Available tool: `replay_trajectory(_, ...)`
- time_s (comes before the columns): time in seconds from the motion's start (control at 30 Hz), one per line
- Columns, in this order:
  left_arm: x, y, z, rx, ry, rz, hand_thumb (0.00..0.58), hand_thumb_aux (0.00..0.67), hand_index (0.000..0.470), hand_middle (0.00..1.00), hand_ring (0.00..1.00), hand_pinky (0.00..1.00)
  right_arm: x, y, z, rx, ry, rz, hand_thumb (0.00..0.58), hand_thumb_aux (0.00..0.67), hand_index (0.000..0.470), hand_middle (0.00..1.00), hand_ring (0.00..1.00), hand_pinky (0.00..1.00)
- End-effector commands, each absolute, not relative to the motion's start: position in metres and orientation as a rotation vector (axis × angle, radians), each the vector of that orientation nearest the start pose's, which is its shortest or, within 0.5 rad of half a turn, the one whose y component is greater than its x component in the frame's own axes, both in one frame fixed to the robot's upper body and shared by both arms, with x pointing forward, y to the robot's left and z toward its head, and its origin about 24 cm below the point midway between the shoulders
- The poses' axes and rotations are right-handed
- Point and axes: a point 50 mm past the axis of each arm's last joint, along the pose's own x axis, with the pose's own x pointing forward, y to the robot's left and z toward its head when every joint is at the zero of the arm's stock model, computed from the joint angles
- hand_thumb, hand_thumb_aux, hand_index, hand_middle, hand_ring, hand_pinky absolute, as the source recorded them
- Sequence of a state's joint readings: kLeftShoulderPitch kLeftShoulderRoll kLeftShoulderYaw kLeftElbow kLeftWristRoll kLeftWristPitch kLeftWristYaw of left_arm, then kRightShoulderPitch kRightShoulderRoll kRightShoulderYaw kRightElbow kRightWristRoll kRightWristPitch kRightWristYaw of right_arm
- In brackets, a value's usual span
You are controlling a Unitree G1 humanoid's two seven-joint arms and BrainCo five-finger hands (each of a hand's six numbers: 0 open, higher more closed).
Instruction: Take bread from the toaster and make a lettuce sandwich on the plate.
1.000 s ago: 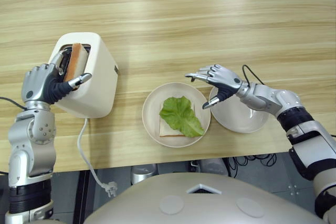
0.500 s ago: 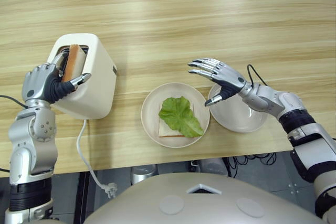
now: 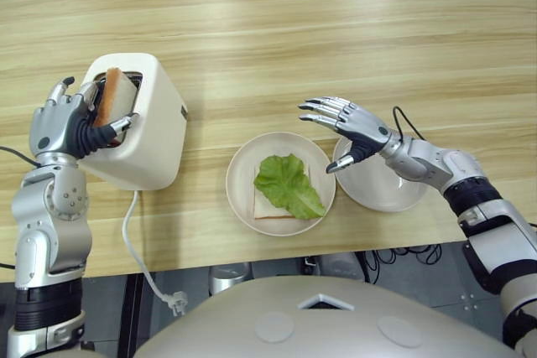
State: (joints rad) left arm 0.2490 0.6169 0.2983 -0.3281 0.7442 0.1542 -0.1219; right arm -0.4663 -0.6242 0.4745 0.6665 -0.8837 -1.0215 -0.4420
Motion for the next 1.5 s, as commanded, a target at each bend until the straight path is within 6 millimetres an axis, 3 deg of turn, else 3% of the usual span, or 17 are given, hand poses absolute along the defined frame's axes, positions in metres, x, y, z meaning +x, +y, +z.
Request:
replay_trajectory(0.03, 0.202, 0.301, 0.132, 1.398, 0.082, 0.268, 0.58, 0.67, 0.46, 0.0, 0.0, 0.0, 0.273, -0.162, 0.05, -1.133, -0.776, 0.749, 0.0, 0.0, 0.0, 0.0, 0.0, 0.0)
replay_trajectory(0.33, 0.207, 0.296, 0.172, 1.403, -0.149, 0.416, 0.58, 0.67, 0.46, 0.0, 0.0, 0.0, 0.273, -0.161, 0.05, -1.128, -0.784, 0.728, 0.0, 0.0, 0.0, 0.0, 0.0, 0.0)
replay_trajectory(0.57, 0.21, 0.29, 0.178, 1.388, -0.221, 0.424, 0.58, 0.67, 0.46, 0.0, 0.0, 0.0, 0.273, -0.159, 0.047, -1.121, -0.776, 0.723, 0.0, 0.0, 0.0, 0.0, 0.0, 0.0)
replay_trajectory(0.77, 0.209, 0.277, 0.209, 1.324, -0.424, 0.458, 0.58, 0.67, 0.46, 0.0, 0.0, 0.0, 0.275, -0.162, 0.051, -1.123, -0.788, 0.68, 0.0, 0.0, 0.0, 0.0, 0.0, 0.0)
replay_trajectory(0.8, 0.209, 0.272, 0.212, 1.284, -0.455, 0.431, 0.58, 0.67, 0.46, 0.23, 0.23, 0.23, 0.276, -0.163, 0.054, -1.12, -0.797, 0.661, 0.0, 0.0, 0.0, 0.0, 0.0, 0.0)
replay_trajectory(0.83, 0.21, 0.266, 0.212, 1.217, -0.48, 0.38, 0.58, 0.67, 0.46, 0.23, 0.23, 0.23, 0.278, -0.164, 0.057, -1.114, -0.808, 0.637, 0.0, 0.0, 0.0, 0.0, 0.0, 0.0)
replay_trajectory(0.87, 0.212, 0.258, 0.21, 1.125, -0.494, 0.321, 0.58, 0.67, 0.46, 1.0, 1.0, 1.0, 0.279, -0.166, 0.061, -1.105, -0.82, 0.611, 0.0, 0.0, 0.0, 0.0, 0.0, 0.0)
replay_trajectory(1.03, 0.221, 0.227, 0.21, 0.885, -0.567, 0.117, 0.58, 0.67, 0.46, 1.0, 1.0, 1.0, 0.279, -0.171, 0.077, -1.038, -0.892, 0.5, 0.0, 0.0, 0.0, 0.0, 0.0, 0.0)
replay_trajectory(1.23, 0.236, 0.191, 0.198, 0.67, -0.557, -0.157, 0.58, 0.67, 0.46, 1.0, 1.0, 1.0, 0.263, -0.18, 0.1, -0.962, -0.979, 0.44, 0.0, 0.0, 0.0, 0.0, 0.0, 0.0)
replay_trajectory(1.33, 0.245, 0.178, 0.178, 0.563, -0.457, -0.319, 0.58, 0.67, 0.46, 1.0, 1.0, 1.0, 0.251, -0.183, 0.115, -0.904, -1.018, 0.442, 0.0, 0.0, 0.0, 0.0, 0.0, 0.0)
replay_trajectory(1.5, 0.258, 0.159, 0.12, 0.441, -0.181, -0.666, 0.58, 0.67, 0.46, 1.0, 1.0, 1.0, 0.228, -0.178, 0.125, -0.872, -0.998, 0.592, 0.0, 0.0, 0.0, 0.0, 0.0, 0.0)
